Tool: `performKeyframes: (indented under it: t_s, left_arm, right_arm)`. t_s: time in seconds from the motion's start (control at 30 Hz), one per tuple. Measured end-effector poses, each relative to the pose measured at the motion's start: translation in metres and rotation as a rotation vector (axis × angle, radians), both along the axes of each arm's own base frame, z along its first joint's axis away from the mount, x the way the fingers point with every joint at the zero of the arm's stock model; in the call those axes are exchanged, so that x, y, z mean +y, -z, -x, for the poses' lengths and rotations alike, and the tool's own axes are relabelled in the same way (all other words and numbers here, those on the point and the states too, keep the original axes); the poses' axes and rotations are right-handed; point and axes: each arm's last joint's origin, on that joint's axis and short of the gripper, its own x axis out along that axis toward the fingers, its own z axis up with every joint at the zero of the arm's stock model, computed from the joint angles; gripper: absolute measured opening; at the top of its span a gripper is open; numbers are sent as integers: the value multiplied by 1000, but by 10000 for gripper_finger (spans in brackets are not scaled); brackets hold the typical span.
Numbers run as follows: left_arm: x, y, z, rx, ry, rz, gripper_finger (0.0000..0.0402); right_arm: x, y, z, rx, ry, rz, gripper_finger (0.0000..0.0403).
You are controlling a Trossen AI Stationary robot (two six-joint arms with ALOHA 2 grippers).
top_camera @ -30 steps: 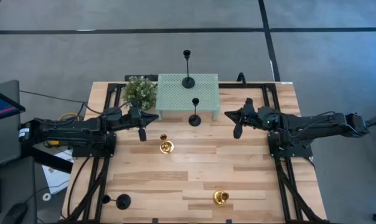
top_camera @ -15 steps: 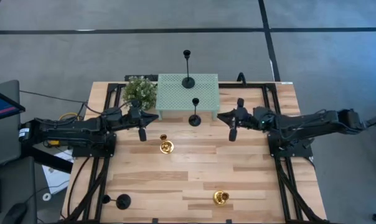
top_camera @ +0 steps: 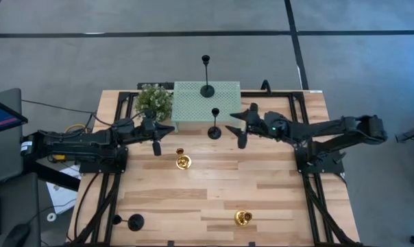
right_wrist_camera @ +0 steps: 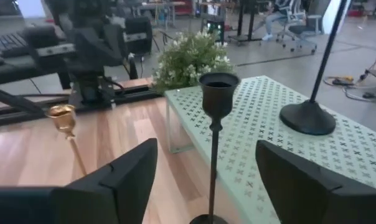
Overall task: Pick & Place candle stick holders
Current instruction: Put the top black candle holder on the shelf
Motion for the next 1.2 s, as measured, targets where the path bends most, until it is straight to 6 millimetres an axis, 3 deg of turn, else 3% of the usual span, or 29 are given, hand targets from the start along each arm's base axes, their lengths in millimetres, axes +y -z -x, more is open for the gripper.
performKeyframes:
  t_s: [0.4,0.77,0.9,1.2]
  left_arm:
    - [0,0,0,0,1,0,8]
    - [0,0,0,0,0,1,8]
    - [0,0,0,0,0,1,8]
    - [0,0,0,0,0,1,8]
  right_arm:
    - [-21,20,-43,94,32,-45,269]
    - [-36,20,-56,96,68,-43,265]
    - [-36,18,-55,92,66,-42,234]
    - [-34,17,-56,81,13,-52,115]
